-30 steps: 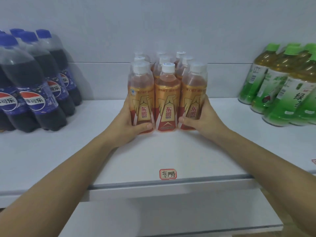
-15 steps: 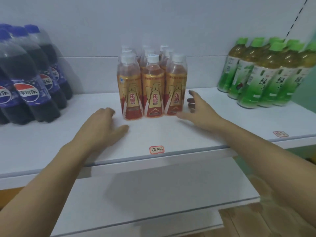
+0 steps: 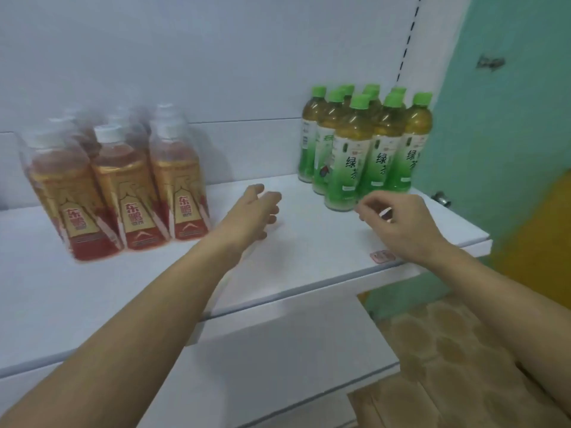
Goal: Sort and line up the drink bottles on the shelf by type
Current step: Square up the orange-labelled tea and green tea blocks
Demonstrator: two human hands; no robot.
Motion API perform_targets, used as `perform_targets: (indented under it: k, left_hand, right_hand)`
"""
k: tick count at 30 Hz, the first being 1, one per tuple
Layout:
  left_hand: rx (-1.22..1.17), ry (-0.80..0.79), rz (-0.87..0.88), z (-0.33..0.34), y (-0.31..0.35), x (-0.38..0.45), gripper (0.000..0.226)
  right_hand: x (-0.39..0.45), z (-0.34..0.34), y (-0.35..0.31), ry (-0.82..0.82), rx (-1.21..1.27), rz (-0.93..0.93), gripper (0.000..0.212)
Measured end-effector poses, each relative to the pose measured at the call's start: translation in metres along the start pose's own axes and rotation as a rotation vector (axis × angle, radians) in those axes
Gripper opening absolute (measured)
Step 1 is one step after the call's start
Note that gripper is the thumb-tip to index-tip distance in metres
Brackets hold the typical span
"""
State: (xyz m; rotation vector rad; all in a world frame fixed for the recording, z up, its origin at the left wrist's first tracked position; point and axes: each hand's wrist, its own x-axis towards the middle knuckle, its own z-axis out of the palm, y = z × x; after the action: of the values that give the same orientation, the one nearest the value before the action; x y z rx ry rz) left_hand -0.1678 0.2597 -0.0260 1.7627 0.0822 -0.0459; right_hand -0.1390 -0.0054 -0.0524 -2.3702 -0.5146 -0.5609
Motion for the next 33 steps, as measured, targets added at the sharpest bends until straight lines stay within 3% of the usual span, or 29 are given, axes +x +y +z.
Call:
perform_targets:
  k: [5,8,11,14,18,24,27,30,33]
  left_hand:
    - [-0.161,0.125,-0.101,0.07,0.03,0.07,0.043]
    - [-0.204,0.211,-0.14,0.099,0.036,0.1,0.047]
    - [-0.295,0.276,-0.157,0.118,0.038,0.116,0.05]
    - [-0.371,0.367,-0.102,0.133,0.042,0.132,0.054]
    - [-0.511,0.262,-0.024,0.157,0.039,0.148,0.053]
    - [-0.465,0.302,0.021,0.163,0.033,0.166,0.063]
    - [-0.46,0.277,0.045,0.156,0.029,0.168,0.061]
    - [-0.494,0.288,0.045,0.151,0.026,0.167,0.062]
    - [-0.539,0.262,0.025,0.144,0.023,0.166,0.067]
  right_hand:
    - [0.045,-0.046,0.095,0.414,0.416,0.312,0.027]
    - [0.091,-0.054,0.133,0.495,0.706,0.523,0.024]
    - [0.134,-0.044,0.162,0.251,0.919,0.684,0.027]
    - [0.165,-0.035,0.177,0.014,1.089,0.676,0.042]
    - [0.172,-0.02,0.181,-0.216,1.278,0.621,0.058]
    - [0.178,-0.006,0.188,-0.34,1.304,0.533,0.034]
    - [0.178,0.001,0.188,-0.361,1.298,0.525,0.038]
    - [0.176,0.005,0.178,-0.323,1.255,0.509,0.064]
    - [0.164,0.002,0.164,-0.354,1.043,0.544,0.051]
